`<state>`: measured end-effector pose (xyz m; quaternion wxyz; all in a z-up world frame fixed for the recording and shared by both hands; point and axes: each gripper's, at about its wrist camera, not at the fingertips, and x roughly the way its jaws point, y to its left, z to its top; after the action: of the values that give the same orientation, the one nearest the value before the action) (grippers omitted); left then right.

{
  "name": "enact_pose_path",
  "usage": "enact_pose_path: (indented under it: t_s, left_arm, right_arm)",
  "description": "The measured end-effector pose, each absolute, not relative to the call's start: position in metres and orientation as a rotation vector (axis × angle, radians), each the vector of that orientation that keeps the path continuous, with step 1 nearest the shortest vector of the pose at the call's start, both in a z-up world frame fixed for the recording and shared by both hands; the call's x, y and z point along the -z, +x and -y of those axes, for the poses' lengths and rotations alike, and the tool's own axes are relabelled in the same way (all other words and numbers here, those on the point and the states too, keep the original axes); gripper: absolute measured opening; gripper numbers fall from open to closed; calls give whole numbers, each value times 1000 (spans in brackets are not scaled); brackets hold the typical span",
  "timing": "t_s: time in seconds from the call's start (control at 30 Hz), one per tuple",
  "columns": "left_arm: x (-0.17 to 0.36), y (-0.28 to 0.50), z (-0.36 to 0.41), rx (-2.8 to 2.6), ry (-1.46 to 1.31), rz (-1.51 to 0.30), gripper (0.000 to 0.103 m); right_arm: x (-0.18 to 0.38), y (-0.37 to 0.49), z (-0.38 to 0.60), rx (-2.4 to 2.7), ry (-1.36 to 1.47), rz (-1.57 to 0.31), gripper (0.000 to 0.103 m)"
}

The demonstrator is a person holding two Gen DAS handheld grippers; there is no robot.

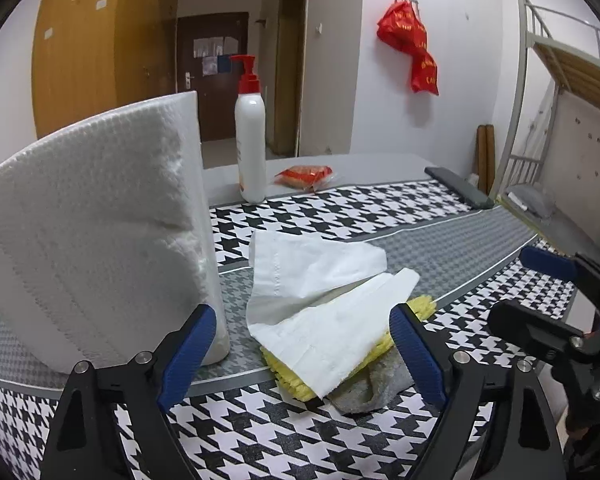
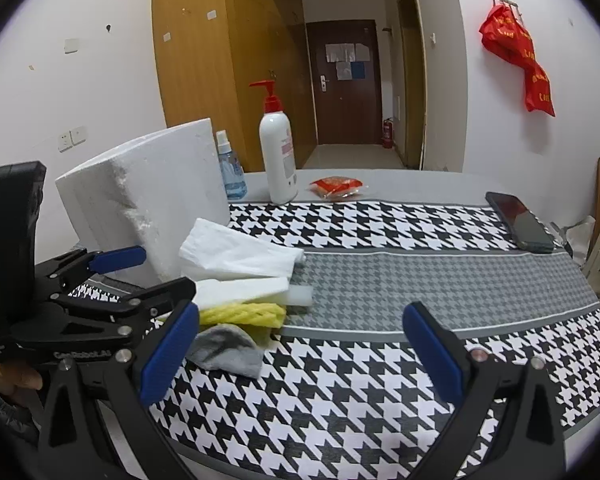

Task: Organize soft objects
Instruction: 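Lower the left gripper onto the white tissue and close on it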

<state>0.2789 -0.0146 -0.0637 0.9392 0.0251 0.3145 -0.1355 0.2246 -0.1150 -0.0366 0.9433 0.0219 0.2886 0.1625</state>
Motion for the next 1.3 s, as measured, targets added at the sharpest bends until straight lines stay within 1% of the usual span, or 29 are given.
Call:
enact_pose_path:
  t_s: [0.07, 0.13, 0.17, 0.2, 0.83, 0.87, 0.9, 0.97, 1.03, 1.07, 1.13, 1.17, 1.3]
  left_arm:
    - [66, 283, 17, 286, 46, -659, 81]
    - [69, 287, 18, 296, 41, -675, 74]
    - [70, 288, 20, 302, 44, -682, 68]
    - [72, 291, 21, 304, 48, -691, 66]
    - [78, 311, 26, 242, 90, -728, 66]
    - [78, 310, 26, 245, 91, -723, 63]
    - [77, 309, 26, 246, 94, -716, 52]
    - [76, 309, 27, 254, 97, -711, 39]
    - [78, 311, 28, 263, 100, -728, 24]
    - [80, 312, 28, 268, 100, -738, 15]
    - [80, 310, 28, 285, 96, -746, 13]
    - [79, 309, 28, 292, 97, -743, 9]
    - [70, 301, 27, 327, 84, -717, 7]
  right_arm:
    - [37, 225, 116, -331, 48, -589, 103]
    - [38, 225, 116, -330, 50, -590, 103]
    - [39, 225, 117, -331, 53, -591, 103]
    - [40, 225, 117, -331, 55, -591, 103]
    - [46, 230, 126, -330, 89, -601, 103]
    - [46, 231, 127, -330, 90, -602, 103]
    - [46, 231, 127, -329, 90, -602, 103]
    - [46, 230, 127, -325, 91, -602, 103]
    - [45, 230, 127, -326, 94, -601, 103]
    - [45, 230, 126, -327, 92, -601, 103]
    - [45, 229, 125, -324, 85, -601, 103]
    - [44, 229, 125, -324, 83, -601, 103]
    - [41, 227, 122, -323, 76, -597, 103]
